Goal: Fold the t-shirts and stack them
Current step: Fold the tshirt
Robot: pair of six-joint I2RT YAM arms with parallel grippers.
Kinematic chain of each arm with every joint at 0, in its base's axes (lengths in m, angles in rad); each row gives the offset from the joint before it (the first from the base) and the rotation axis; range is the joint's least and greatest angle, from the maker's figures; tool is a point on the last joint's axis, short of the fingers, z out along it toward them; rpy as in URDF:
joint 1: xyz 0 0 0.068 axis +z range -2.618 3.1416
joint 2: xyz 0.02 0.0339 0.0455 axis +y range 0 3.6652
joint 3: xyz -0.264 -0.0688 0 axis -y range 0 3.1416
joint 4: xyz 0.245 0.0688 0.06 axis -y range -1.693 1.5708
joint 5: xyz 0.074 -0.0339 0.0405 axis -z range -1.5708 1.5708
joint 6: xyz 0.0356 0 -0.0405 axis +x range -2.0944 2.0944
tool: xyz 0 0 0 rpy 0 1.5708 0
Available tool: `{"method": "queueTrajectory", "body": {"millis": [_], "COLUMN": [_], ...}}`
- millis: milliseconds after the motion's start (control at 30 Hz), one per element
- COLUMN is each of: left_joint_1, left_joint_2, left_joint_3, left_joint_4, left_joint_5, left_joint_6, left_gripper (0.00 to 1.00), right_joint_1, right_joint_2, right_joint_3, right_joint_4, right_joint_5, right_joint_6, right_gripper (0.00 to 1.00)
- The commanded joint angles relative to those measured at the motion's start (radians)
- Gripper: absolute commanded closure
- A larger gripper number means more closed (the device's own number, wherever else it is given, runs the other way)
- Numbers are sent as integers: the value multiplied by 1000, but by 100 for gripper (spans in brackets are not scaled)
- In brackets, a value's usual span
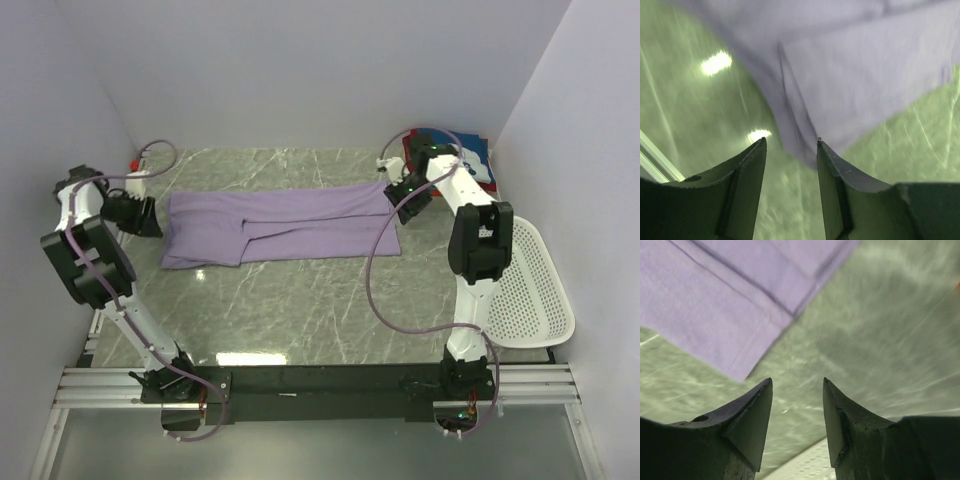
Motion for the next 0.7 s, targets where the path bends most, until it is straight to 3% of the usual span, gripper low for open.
{"method": "queueTrajectory", "body": {"millis": [0, 267, 667], "left_joint_1": [46, 69, 67], "left_joint_2": [-81, -100, -61], "left_joint_3": [-99, -268, -304], "left_joint_4": [-60, 22, 68], "left_joint_5": [59, 26, 24], "left_joint_6": [12, -8, -38], "left_gripper": [49, 49, 47], "right_joint_1": [-57, -85, -85], "right_joint_2": [-54, -34, 23], "right_joint_3": [-43, -179, -222], "right_joint_4": [-76, 5, 38], "right_joint_5": [-175, -267, -275], "right_joint_6": [154, 250, 281], "right_gripper": [49, 51, 51]}}
